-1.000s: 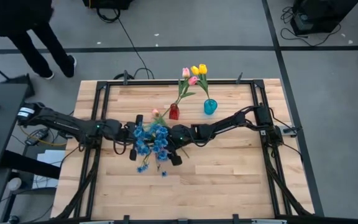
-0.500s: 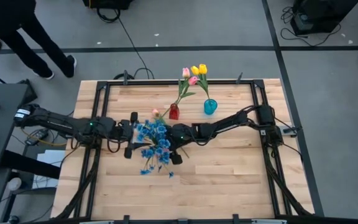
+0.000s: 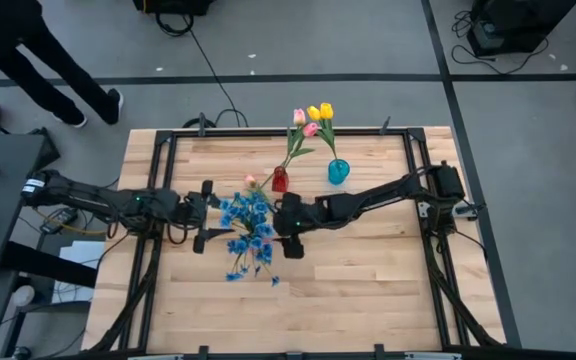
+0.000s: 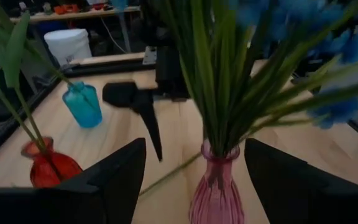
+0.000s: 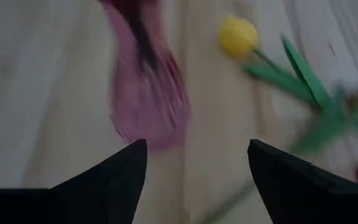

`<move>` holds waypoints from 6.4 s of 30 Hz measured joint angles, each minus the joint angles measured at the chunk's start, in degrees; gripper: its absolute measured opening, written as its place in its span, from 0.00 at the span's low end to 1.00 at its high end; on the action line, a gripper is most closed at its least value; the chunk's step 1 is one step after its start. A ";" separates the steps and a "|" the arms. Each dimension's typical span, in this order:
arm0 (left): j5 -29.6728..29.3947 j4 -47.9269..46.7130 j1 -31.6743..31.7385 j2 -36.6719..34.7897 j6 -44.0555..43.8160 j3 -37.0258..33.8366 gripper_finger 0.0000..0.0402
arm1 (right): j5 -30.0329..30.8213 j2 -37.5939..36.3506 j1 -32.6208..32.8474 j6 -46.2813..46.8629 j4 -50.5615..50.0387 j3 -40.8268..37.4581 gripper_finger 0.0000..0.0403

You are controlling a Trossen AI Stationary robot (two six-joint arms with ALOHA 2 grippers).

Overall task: Sort flowers into vase by color
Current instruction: Put the pink flower into the red vase

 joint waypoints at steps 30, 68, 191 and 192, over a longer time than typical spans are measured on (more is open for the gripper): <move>-10.32 0.18 -0.02 -7.39 -2.39 -4.75 0.70 | 11.87 11.32 -2.82 21.87 0.44 0.14 0.04; -18.06 26.45 -0.09 -12.12 16.08 -11.98 0.70 | 12.56 -7.96 -7.48 -9.78 66.58 -23.50 0.02; -24.26 16.43 -0.11 -12.17 11.00 -12.42 0.70 | 58.54 12.66 -1.05 -48.48 88.60 -9.46 0.32; -24.26 16.44 -0.11 -12.17 10.98 -12.42 0.70 | 57.96 12.66 -0.79 -48.48 88.62 -9.46 0.31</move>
